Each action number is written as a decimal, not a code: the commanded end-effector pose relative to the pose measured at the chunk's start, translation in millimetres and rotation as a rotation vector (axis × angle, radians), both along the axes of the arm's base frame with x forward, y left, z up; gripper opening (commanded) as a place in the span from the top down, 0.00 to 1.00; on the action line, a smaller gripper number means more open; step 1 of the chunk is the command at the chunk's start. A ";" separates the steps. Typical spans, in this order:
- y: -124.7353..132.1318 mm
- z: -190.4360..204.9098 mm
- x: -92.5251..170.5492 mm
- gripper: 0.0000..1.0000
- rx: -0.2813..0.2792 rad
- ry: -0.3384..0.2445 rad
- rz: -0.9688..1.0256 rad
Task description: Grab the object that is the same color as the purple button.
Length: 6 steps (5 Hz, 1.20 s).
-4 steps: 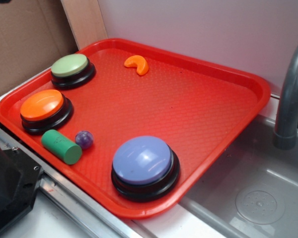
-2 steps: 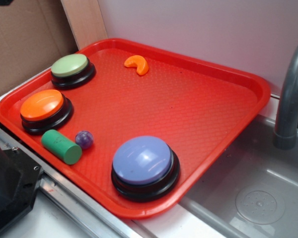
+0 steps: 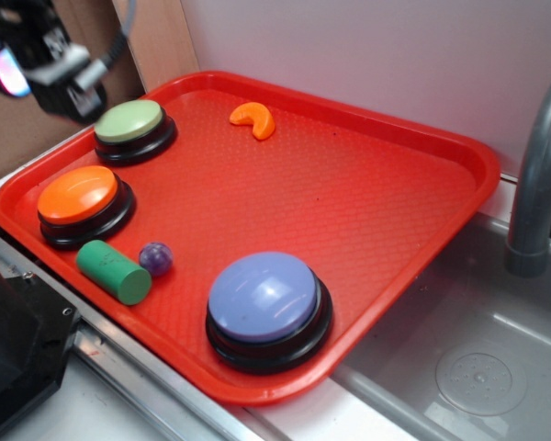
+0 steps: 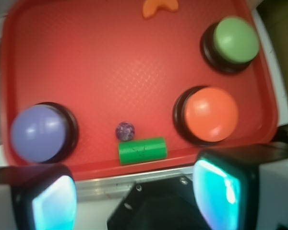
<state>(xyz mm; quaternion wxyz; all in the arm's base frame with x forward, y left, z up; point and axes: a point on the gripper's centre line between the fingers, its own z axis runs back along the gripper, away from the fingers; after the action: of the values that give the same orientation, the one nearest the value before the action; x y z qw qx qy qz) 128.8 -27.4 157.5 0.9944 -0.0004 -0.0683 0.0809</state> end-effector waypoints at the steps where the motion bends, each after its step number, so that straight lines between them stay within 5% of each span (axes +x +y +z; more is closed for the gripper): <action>1: -1.1 -54.9 16.7 0.00 0.006 -0.037 0.053; 4: 14.4 -103.1 31.8 0.00 0.030 -0.038 0.130; 6: 2.0 -126.2 26.6 0.00 -0.043 -0.006 0.045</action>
<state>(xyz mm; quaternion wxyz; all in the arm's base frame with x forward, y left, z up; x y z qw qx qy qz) 153.2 -24.9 29.8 0.9914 -0.0182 -0.0649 0.1123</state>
